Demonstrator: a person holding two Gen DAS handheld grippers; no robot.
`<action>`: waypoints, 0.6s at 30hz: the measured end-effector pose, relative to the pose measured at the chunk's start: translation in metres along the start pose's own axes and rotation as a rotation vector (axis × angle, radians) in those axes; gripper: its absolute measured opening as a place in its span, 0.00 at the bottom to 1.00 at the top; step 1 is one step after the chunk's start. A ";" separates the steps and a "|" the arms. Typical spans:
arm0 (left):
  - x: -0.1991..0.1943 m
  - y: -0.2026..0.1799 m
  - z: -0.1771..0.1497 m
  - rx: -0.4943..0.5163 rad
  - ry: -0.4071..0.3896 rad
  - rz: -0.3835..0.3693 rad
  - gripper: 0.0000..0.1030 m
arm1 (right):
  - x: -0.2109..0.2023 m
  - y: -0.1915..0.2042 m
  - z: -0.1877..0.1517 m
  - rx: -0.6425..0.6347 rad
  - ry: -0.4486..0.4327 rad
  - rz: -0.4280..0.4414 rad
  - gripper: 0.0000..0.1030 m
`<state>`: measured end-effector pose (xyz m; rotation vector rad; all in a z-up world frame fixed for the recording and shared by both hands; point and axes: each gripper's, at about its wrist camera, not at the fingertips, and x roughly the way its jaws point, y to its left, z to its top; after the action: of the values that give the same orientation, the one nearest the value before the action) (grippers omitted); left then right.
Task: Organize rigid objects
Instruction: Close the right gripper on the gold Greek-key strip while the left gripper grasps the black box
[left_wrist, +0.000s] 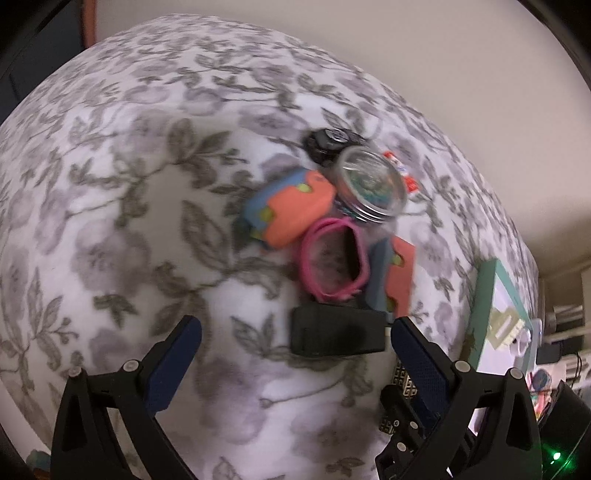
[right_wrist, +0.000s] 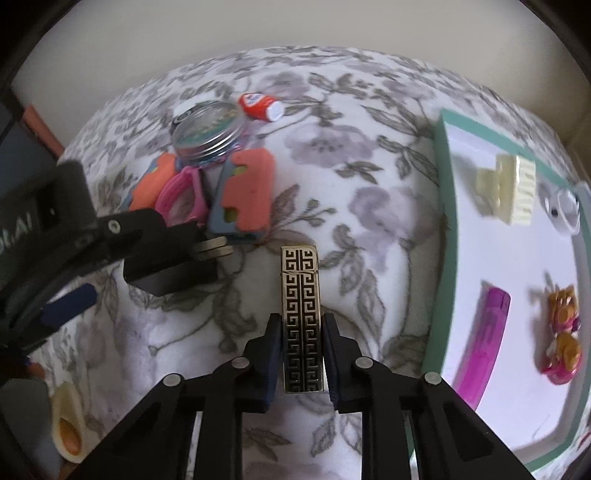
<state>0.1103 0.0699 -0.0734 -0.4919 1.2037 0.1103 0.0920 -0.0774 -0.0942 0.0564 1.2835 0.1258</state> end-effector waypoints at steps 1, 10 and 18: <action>0.002 -0.006 0.000 0.019 -0.002 -0.005 0.98 | -0.001 -0.005 0.000 0.023 0.004 0.016 0.23; 0.017 -0.024 -0.006 0.099 0.018 0.010 0.69 | -0.002 -0.027 -0.004 0.103 0.018 0.058 0.23; 0.019 -0.020 -0.010 0.060 0.025 -0.042 0.58 | -0.005 -0.037 -0.010 0.147 0.019 0.089 0.23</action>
<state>0.1158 0.0443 -0.0875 -0.4668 1.2170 0.0324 0.0834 -0.1148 -0.0965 0.2386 1.3077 0.1086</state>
